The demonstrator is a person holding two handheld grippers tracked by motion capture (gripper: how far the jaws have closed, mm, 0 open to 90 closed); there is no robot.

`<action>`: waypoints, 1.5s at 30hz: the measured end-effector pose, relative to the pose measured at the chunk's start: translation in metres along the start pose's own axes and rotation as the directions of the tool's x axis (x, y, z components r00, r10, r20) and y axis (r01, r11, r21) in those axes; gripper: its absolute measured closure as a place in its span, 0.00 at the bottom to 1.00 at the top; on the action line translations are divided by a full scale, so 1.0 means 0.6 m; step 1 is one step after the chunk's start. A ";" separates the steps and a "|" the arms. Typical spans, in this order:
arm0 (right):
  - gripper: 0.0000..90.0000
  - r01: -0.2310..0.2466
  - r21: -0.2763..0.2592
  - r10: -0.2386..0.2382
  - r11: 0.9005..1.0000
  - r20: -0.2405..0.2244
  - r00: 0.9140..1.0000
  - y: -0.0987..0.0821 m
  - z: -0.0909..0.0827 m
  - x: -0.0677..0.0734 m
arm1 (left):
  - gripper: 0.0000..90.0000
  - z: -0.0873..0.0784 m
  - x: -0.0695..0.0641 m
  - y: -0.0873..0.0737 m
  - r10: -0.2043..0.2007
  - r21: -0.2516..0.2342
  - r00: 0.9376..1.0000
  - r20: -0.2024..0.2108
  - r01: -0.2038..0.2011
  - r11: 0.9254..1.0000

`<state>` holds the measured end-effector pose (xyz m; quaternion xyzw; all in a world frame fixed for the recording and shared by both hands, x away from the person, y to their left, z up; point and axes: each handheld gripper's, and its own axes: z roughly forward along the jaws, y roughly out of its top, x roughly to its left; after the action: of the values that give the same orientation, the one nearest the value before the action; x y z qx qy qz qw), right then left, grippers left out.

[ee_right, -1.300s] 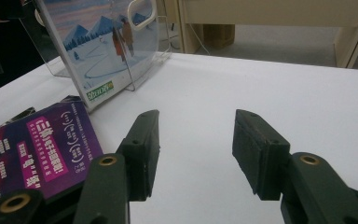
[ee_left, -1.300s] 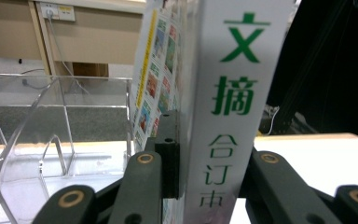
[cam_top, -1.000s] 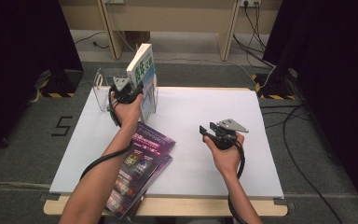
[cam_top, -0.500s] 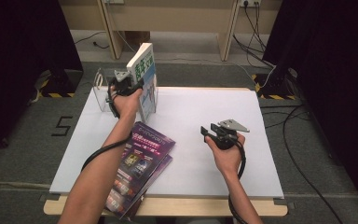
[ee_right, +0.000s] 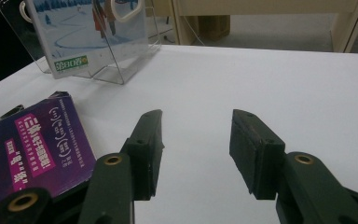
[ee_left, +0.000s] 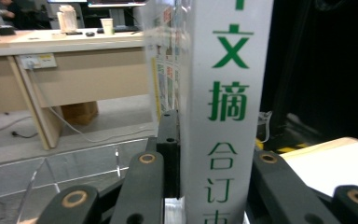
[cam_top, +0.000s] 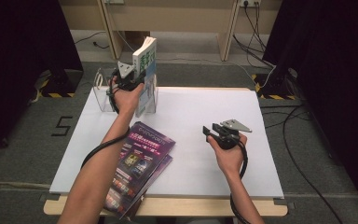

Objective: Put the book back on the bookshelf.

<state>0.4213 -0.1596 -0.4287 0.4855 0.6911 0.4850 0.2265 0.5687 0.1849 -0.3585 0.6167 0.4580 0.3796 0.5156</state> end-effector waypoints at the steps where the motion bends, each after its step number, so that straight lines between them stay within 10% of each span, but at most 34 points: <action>1: 0.60 -0.004 0.001 0.004 1.000 0.002 1.000 0.000 -0.001 0.000 | 0.82 0.005 0.001 -0.001 -0.004 0.003 1.000 -0.013 0.004 1.000; 14: 0.61 0.012 -0.016 -0.011 1.000 0.015 1.000 -0.001 -0.001 -0.009 | 0.82 0.020 0.002 -0.002 -0.008 -0.096 0.997 -0.071 0.001 0.995; 29: 0.60 0.008 -0.006 -0.008 1.000 0.021 1.000 -0.001 -0.003 -0.005 | 0.80 -0.038 0.030 -0.059 -0.028 -0.003 1.000 -0.011 0.028 1.000; 45: 0.59 -0.013 0.006 0.012 1.000 0.010 1.000 -0.002 -0.003 -0.005 | 0.70 -0.036 0.026 -0.010 -0.133 0.025 0.991 -0.012 0.134 0.991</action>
<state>0.4207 -0.1633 -0.4295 0.4928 0.6884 0.4821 0.2253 0.5517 0.2061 -0.3607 0.5892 0.5058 0.3415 0.5295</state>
